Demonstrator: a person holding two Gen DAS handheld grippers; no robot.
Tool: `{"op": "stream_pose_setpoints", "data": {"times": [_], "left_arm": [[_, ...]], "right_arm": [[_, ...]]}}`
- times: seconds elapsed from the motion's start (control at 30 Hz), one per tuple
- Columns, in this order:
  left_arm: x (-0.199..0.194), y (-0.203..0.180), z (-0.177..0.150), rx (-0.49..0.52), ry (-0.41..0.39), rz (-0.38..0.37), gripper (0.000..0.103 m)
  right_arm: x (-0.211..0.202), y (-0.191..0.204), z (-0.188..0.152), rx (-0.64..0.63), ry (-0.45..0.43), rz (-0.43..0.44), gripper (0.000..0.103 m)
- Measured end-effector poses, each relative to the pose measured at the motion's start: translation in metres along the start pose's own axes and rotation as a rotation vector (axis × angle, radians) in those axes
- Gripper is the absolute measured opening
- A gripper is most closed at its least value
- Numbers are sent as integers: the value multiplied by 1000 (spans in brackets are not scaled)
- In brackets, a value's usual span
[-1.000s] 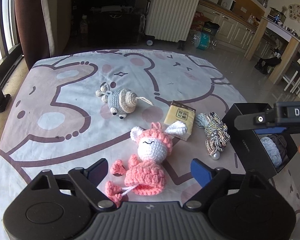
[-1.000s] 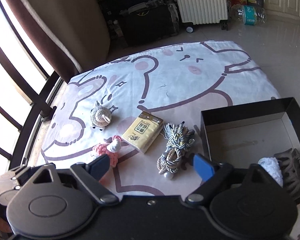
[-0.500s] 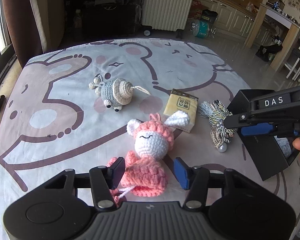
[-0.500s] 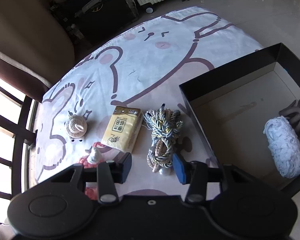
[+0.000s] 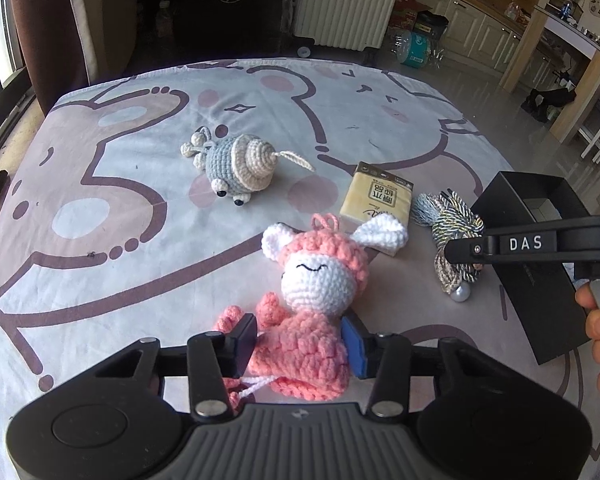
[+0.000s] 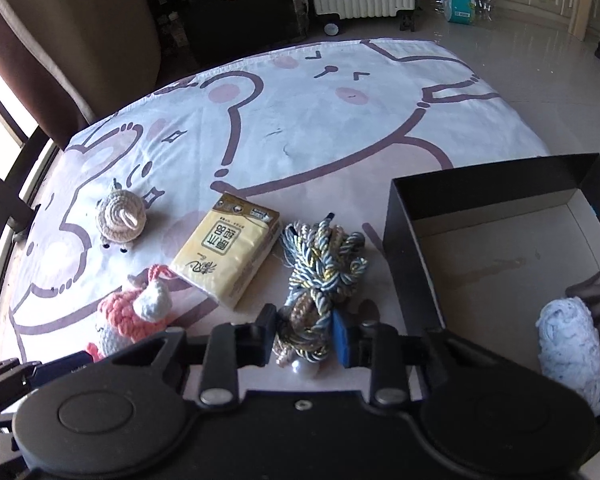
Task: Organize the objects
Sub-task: 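Close the left gripper on the pink crocheted doll while right gripper closes on the twisted rope toy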
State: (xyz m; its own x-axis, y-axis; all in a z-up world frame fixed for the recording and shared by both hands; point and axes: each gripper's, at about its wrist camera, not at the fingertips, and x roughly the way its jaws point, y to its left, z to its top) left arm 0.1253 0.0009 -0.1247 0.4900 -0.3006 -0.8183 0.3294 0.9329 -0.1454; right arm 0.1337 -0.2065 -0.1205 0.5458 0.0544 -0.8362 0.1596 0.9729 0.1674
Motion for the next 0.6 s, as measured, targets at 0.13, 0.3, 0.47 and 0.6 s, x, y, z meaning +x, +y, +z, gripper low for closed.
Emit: {"op": "stream_pose_setpoints", "data": {"times": [0.13, 0.3, 0.47, 0.6], "left_arm": [[-5, 0, -4, 4, 28, -12, 46], [-17, -1, -20, 41, 75, -63, 46], [-28, -11, -37, 149, 124, -118, 46], [-33, -19, -49, 208, 162, -165, 47]], "right_arm": [[-6, -3, -2, -15, 17, 24, 29], [-19, -9, -13, -29, 49, 77, 29], [-37, -15, -34, -86, 84, 117, 29], [-55, -18, -57, -182, 125, 139, 29]]}}
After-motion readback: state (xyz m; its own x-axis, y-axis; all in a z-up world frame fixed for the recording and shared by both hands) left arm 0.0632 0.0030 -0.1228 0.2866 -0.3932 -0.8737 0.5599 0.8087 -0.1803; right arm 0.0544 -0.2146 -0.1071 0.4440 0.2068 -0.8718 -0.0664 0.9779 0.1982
